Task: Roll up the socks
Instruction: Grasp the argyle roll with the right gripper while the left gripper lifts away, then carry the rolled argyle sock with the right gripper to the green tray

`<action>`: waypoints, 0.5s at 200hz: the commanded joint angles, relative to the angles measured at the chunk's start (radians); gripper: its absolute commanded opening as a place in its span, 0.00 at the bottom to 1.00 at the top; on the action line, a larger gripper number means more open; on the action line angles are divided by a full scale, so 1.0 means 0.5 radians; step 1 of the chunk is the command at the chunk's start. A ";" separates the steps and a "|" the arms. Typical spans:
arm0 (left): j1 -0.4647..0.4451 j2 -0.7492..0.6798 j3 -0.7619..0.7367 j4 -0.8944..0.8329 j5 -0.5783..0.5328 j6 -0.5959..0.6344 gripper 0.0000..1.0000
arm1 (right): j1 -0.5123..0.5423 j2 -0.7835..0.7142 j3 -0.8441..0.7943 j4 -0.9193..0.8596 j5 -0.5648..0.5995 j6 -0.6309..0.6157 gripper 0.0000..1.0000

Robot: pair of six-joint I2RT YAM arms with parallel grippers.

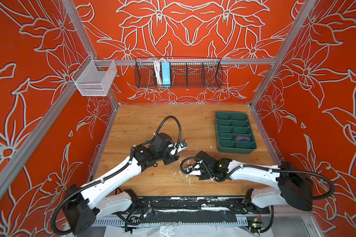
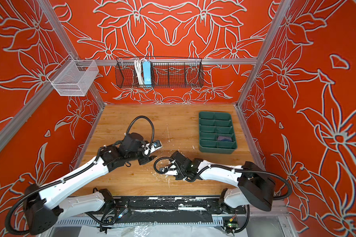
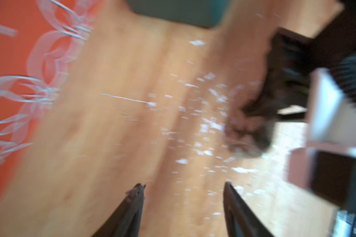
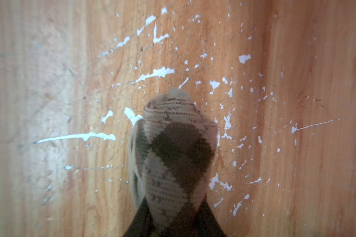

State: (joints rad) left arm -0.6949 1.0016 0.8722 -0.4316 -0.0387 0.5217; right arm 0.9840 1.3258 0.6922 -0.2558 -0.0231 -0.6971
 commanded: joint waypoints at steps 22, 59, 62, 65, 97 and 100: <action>-0.006 -0.462 -0.151 0.238 -0.438 -0.135 0.72 | -0.208 -0.284 0.066 -0.109 -0.237 0.057 0.00; -0.006 -0.596 -0.183 0.156 -0.388 -0.112 0.75 | -0.501 -0.428 0.192 -0.149 -0.178 0.084 0.00; -0.006 -0.599 -0.183 0.148 -0.387 -0.109 0.75 | -0.529 -0.435 0.202 -0.146 -0.150 0.077 0.00; -0.006 -0.603 -0.185 0.143 -0.384 -0.112 0.75 | -0.552 -0.442 0.211 -0.137 -0.128 0.073 0.00; -0.006 -0.648 -0.212 0.122 -0.363 -0.067 0.77 | -0.856 -0.387 0.378 -0.039 0.268 -0.016 0.00; -0.006 -0.652 -0.216 0.118 -0.364 -0.061 0.77 | -0.883 -0.367 0.404 -0.035 0.322 -0.030 0.00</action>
State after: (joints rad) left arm -0.6949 0.6983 0.7738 -0.3611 -0.2226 0.4736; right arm 0.6250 1.1206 0.8150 -0.3023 -0.0273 -0.6807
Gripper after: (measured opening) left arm 0.768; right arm 0.270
